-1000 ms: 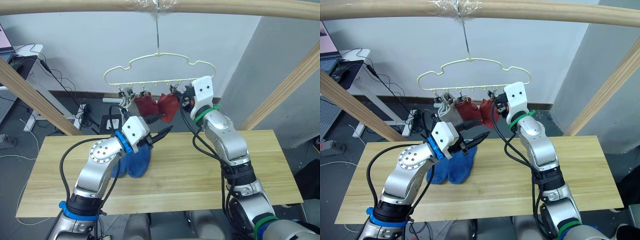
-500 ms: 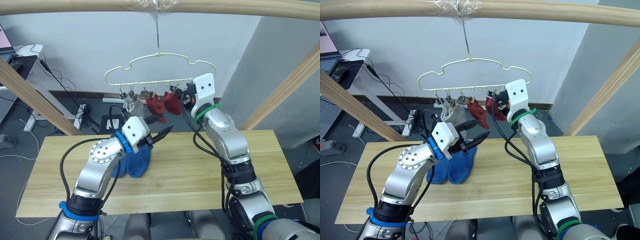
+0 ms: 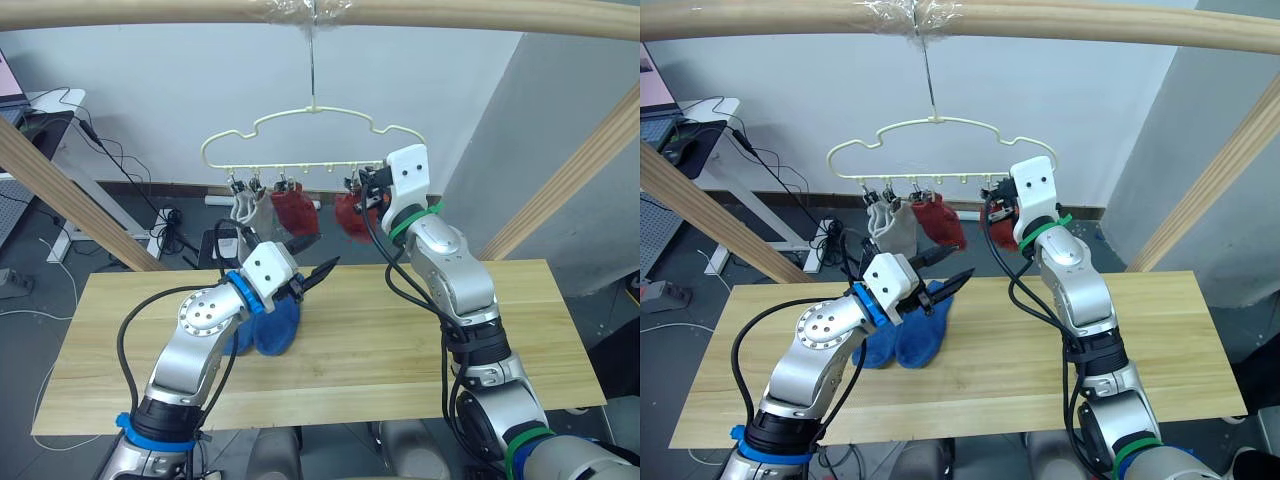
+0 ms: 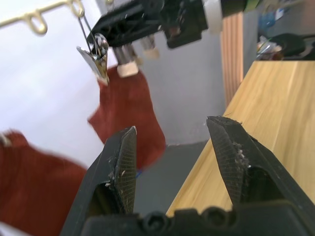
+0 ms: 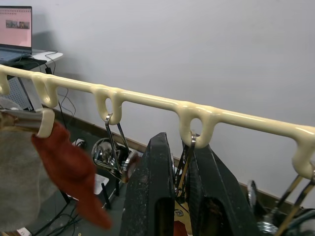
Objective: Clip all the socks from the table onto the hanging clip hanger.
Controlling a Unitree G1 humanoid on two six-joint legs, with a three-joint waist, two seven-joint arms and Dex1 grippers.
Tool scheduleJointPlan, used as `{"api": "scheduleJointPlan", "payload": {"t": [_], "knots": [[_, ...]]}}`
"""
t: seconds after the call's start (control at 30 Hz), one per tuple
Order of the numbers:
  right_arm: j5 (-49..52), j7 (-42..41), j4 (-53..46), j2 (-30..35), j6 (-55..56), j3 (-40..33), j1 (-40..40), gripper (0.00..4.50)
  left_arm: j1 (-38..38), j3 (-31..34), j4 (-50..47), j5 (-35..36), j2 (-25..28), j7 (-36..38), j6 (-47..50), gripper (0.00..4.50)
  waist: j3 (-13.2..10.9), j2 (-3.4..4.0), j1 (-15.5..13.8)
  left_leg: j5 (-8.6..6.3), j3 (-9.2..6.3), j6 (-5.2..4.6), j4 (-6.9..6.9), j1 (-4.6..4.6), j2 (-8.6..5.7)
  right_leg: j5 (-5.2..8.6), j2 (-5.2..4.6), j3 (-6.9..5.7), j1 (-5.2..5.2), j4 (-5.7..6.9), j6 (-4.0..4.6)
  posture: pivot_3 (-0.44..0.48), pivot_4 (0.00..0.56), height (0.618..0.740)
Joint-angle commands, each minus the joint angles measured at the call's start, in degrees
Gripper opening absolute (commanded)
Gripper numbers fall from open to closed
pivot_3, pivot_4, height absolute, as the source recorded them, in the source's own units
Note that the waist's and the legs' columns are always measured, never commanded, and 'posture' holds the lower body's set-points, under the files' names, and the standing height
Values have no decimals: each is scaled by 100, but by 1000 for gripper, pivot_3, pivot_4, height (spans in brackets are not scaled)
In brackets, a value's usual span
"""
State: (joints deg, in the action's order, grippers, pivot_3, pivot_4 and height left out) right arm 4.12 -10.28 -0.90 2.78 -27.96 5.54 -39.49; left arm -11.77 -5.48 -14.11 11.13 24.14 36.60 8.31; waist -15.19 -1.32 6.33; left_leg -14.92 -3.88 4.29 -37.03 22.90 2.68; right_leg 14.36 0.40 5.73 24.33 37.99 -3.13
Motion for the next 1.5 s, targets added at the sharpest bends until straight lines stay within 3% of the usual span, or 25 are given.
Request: {"api": "scheduleJointPlan", "payload": {"t": [0.03, 0.23, 0.7, 0.97, 1.07, 1.5], "knots": [[78, -64, -96, -8, 139, -93, -140, 13, 611, 176, -251, -24, -214, -565, 447, 2871, 0, 1, 13, 0, 3, 0, 0, -1, 1, 0, 0, 3, 0, 0, 0, -80, 236, 740], [87, -150, -126, 36, 75, -136, -143, 13, 901, 414, 268, -237, -634, -1475, 1010, 4481, 0, 0, -15, 0, -2, -1, -3, -1, 0, 0, 0, -2, 0, 6, 0, -77, 243, 740], [100, -275, -179, 73, -82, -83, -138, 13, -181, 277, 2535, -743, -1091, -1934, 854, 4500, 0, 0, -30, 1, -2, -3, -2, -1, -2, -1, -1, -3, 0, 6, 0, -92, 259, 740], [111, -253, -274, 43, -174, -74, -73, 13, -390, 216, 3096, -867, -1138, -1969, 880, 4500, 0, 0, -13, 1, -2, -3, -1, -2, -1, -1, -1, -4, 0, 7, 0, -105, 261, 740], [115, -247, -304, 33, -204, -75, -52, 13, -371, 211, 3172, -900, -1124, -1968, 931, 3883, 0, 1, -9, 2, -3, -2, -2, -2, -1, -1, -1, -4, 0, 8, 0, -106, 260, 740], [123, -237, -318, -7, -240, -82, -31, 13, -113, 112, 2990, -1061, -1025, -1867, 869, 381, 1, 1, -5, 2, -3, -2, -1, -5, -2, -1, -1, -4, -3, 9, 0, -103, 256, 740]]}}
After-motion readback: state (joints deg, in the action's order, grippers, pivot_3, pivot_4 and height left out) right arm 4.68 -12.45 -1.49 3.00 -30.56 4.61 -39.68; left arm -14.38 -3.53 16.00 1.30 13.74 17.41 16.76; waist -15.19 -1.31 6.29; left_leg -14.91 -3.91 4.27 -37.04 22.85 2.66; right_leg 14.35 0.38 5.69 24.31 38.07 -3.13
